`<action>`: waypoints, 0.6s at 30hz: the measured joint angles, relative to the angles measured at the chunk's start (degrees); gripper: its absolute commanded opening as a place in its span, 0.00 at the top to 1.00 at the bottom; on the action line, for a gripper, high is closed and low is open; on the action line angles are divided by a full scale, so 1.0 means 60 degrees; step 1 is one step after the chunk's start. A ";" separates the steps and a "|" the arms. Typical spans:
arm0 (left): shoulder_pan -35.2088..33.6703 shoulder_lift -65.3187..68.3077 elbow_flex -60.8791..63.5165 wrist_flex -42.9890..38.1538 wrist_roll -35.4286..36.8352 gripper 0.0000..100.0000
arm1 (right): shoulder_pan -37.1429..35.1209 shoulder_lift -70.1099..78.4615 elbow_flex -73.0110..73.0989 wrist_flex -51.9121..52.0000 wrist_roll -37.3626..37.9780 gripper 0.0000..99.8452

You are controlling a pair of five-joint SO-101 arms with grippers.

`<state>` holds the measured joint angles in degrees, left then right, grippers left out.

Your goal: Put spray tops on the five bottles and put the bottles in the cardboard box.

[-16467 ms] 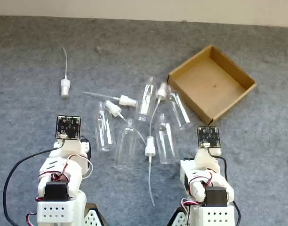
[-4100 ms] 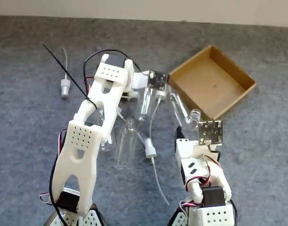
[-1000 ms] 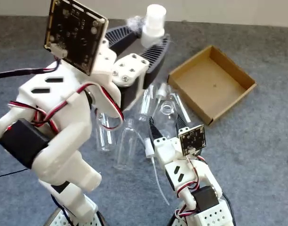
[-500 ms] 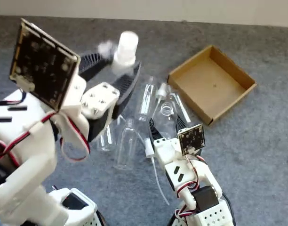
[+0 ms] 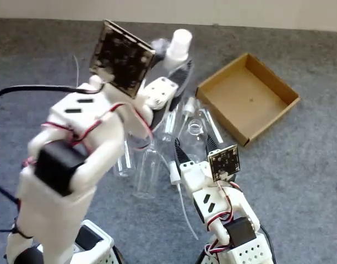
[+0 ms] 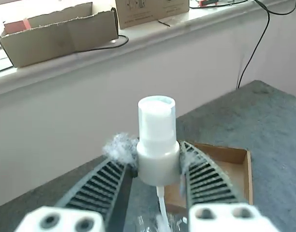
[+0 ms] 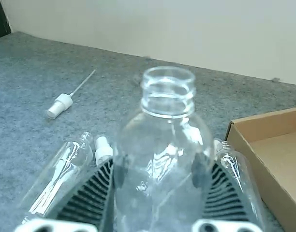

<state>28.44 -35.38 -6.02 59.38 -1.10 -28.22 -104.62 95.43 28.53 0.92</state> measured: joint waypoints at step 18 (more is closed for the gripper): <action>0.0850 -0.0293 0.3707 -0.4703 0.0000 0.99 | 0.0000 0.0000 0.0000 0.0278 0.0000 0.87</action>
<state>33.54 -37.14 16.22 31.16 -1.10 -28.22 -104.62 95.43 30.20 0.92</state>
